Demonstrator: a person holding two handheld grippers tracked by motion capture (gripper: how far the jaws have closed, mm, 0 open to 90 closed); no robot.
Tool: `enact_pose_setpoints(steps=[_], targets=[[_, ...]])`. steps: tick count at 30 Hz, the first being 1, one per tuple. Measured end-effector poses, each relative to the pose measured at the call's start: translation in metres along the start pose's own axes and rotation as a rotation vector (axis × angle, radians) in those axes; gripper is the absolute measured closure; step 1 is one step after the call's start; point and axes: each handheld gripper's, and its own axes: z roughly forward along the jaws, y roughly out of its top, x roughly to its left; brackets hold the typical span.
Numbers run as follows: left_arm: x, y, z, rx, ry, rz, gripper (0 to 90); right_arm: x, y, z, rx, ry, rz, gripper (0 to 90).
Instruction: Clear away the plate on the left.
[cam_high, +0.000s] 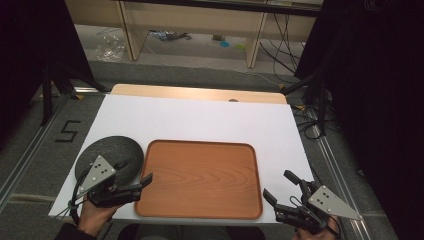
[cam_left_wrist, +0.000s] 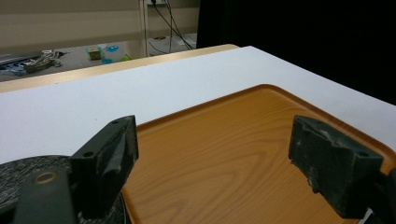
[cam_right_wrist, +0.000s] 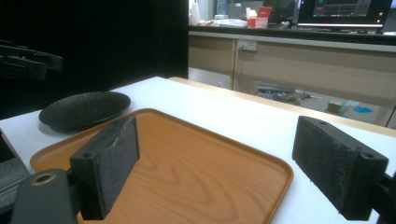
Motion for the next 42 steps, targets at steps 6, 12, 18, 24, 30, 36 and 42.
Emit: enact_pose_setpoints(steps=[6,12,18,24,30,36,42], targets=[[0.001,0.000,0.000,0.001,0.004,0.003,15.6,0.000,0.000,0.000,-0.014,-0.004,0.008,15.8],[0.001,-0.001,-0.001,0.001,0.017,0.008,15.8,0.002,0.000,-0.001,0.012,0.003,0.021,15.8],[0.007,-0.001,-0.004,0.008,0.038,-0.003,16.1,0.002,0.001,-0.001,0.013,0.007,0.022,15.8],[0.018,-0.003,-0.007,0.020,0.077,-0.034,16.1,0.001,0.000,0.001,0.007,0.014,0.003,15.8],[0.027,-0.005,-0.010,0.046,0.103,-0.074,16.6,0.002,0.000,0.000,0.018,0.013,0.016,15.8],[0.038,-0.006,-0.012,0.064,0.133,-0.105,17.2,0.002,0.000,0.001,0.007,0.019,0.017,15.8],[0.055,-0.008,-0.014,0.088,0.173,-0.149,18.2,0.003,0.000,0.002,0.014,0.029,0.018,15.8]])
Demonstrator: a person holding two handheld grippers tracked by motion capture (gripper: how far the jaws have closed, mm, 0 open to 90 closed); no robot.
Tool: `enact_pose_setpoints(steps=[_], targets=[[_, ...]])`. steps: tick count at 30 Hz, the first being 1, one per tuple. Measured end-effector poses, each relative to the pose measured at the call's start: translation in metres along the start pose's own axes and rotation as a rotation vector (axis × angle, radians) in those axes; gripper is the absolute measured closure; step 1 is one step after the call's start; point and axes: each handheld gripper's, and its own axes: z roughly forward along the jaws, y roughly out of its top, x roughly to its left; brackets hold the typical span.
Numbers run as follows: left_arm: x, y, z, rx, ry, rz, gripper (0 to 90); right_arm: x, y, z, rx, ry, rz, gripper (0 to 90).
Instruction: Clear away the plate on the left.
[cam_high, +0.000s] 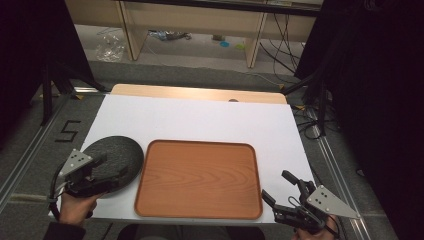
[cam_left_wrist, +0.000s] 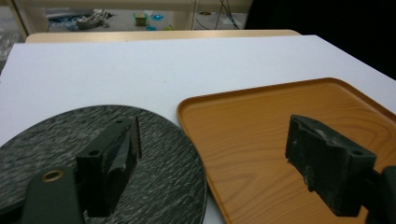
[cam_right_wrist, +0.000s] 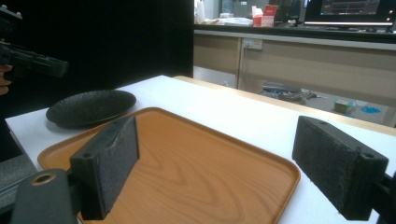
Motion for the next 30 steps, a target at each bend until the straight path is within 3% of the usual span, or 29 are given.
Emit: enact_pose_setpoints(steps=[3,7,10,12,17,19,21,30], targets=[[0.009,0.000,0.001,0.019,0.008,-0.051,18.5,0.000,0.000,0.000,0.009,-0.004,-0.005,15.8],[0.018,0.002,0.001,0.047,0.031,-0.072,18.6,0.000,0.000,0.000,0.004,-0.004,-0.007,15.8],[0.026,0.001,0.001,0.063,0.047,-0.115,19.2,0.000,0.000,0.000,0.009,0.002,-0.004,15.8],[0.030,0.000,0.000,0.086,0.071,-0.155,19.3,0.001,0.000,0.000,0.007,-0.004,-0.002,15.8],[0.044,-0.002,-0.001,0.117,0.089,-0.244,20.3,0.001,0.000,0.001,-0.012,-0.005,-0.003,15.8],[0.050,-0.004,-0.002,0.131,0.089,-0.294,20.8,0.001,0.000,0.000,0.010,0.001,-0.002,15.8],[0.056,-0.006,-0.001,0.119,0.093,-0.330,20.9,0.001,0.000,0.000,-0.002,0.003,-0.003,15.8],[0.069,-0.013,0.000,0.192,0.201,-0.412,24.1,0.001,0.000,0.001,0.008,0.012,0.001,15.8]])
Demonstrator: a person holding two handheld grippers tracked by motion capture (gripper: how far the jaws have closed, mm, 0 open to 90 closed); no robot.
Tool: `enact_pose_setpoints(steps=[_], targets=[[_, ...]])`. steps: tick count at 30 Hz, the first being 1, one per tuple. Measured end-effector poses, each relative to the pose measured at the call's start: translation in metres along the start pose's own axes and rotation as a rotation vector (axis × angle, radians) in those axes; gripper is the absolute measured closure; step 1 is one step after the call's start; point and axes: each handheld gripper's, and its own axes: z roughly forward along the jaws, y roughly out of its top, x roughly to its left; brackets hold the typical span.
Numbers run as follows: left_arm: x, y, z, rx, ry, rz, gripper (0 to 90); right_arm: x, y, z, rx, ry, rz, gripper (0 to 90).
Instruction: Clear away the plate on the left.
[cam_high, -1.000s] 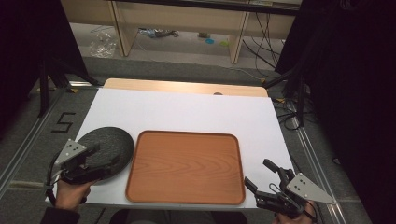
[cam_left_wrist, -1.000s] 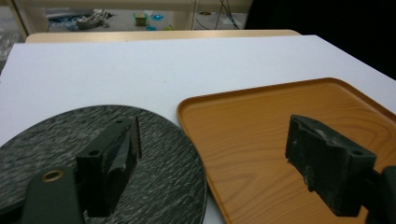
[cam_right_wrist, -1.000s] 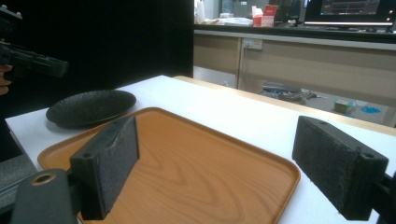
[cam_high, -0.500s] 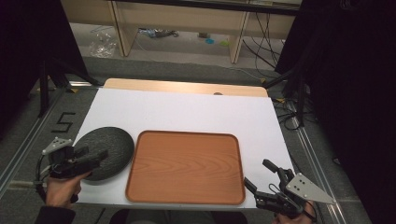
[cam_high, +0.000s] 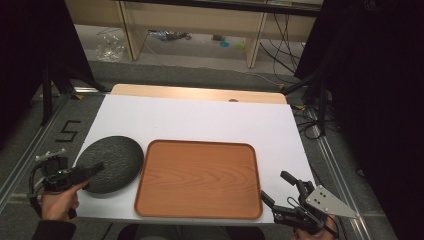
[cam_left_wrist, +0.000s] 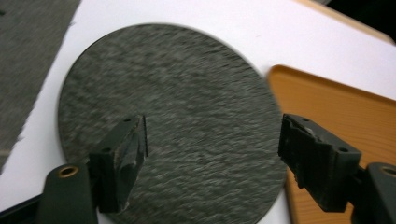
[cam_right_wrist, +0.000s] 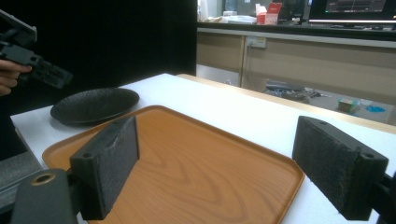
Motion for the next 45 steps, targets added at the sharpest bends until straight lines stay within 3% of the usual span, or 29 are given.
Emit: enact_pose_setpoints(steps=[1,4,9,13,15,18,21,31,38,42,45], targets=[[0.002,0.000,-0.001,0.022,0.017,-0.005,24.2,0.000,0.000,0.000,-0.006,-0.003,-0.001,15.8],[0.011,0.000,0.001,0.025,0.038,-0.067,25.0,0.000,0.000,0.000,-0.006,0.004,0.002,15.8],[0.022,0.001,0.001,0.047,0.078,-0.121,26.2,0.000,0.000,0.000,-0.006,0.005,0.001,15.8],[0.036,0.000,-0.002,0.008,0.072,-0.253,27.6,0.000,0.000,0.000,-0.005,0.003,-0.001,15.8],[0.040,-0.001,-0.002,0.011,0.072,-0.286,28.1,0.000,0.000,0.000,0.011,-0.004,-0.001,15.8],[0.046,-0.002,-0.001,0.018,0.059,-0.307,28.2,0.001,0.001,0.000,0.005,0.002,-0.005,15.8],[0.048,-0.003,0.000,0.035,0.055,-0.301,28.4,0.000,0.000,0.001,-0.003,0.001,0.001,15.8],[0.061,-0.005,0.007,0.064,0.032,-0.379,29.8,0.000,0.000,0.001,-0.005,0.004,0.000,15.8],[0.067,-0.008,0.011,0.091,-0.038,-0.446,30.9,0.000,0.000,0.001,0.001,0.003,-0.003,15.8],[0.069,-0.010,0.014,0.104,-0.064,-0.466,32.2,0.000,0.000,0.001,-0.018,-0.007,-0.004,15.8],[0.069,-0.011,0.015,0.110,-0.079,-0.473,33.3,0.000,0.000,0.000,0.002,0.006,0.000,15.8]])
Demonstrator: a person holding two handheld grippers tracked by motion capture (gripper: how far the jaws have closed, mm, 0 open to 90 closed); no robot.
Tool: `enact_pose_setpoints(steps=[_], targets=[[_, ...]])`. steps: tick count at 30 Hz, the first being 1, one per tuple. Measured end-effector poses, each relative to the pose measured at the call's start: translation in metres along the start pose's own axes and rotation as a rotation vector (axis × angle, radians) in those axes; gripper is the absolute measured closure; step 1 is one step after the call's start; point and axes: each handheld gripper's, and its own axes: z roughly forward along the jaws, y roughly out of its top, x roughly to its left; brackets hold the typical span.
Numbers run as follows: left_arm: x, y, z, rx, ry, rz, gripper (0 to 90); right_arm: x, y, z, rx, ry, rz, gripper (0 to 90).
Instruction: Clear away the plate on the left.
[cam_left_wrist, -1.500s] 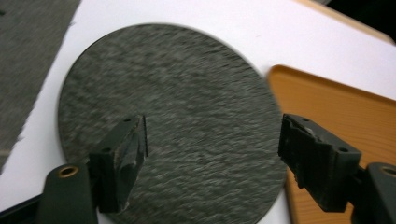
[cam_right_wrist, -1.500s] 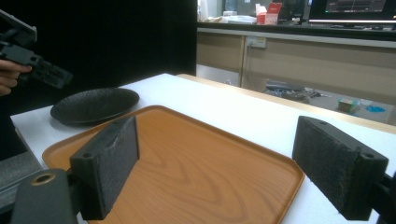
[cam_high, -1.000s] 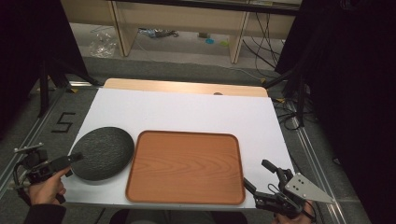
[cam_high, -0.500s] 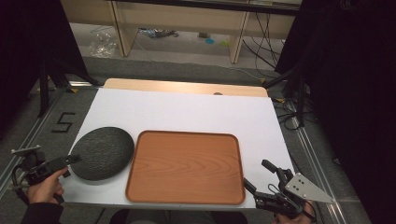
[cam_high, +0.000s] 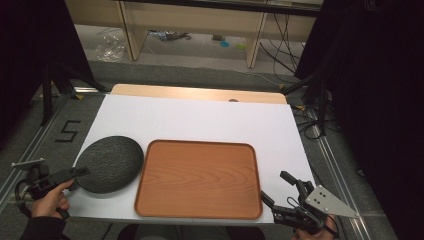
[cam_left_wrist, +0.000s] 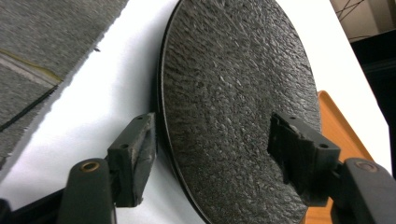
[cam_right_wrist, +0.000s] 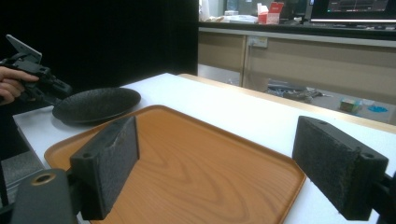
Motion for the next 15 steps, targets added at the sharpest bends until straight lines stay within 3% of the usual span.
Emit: enact_pose_setpoints(steps=[8,12,15], targets=[[0.0037,-0.0004,0.0053,0.018,-0.035,-0.041,36.1,0.0003,-0.0004,0.0010,-0.011,0.002,0.000,15.8],[0.0059,0.0001,0.0063,0.032,-0.045,-0.038,37.2,0.0004,-0.0004,0.0011,-0.018,0.000,-0.002,15.8],[0.0097,0.0003,0.0085,0.035,-0.066,-0.071,39.0,0.0005,-0.0004,0.0015,-0.023,0.003,0.000,15.8]])
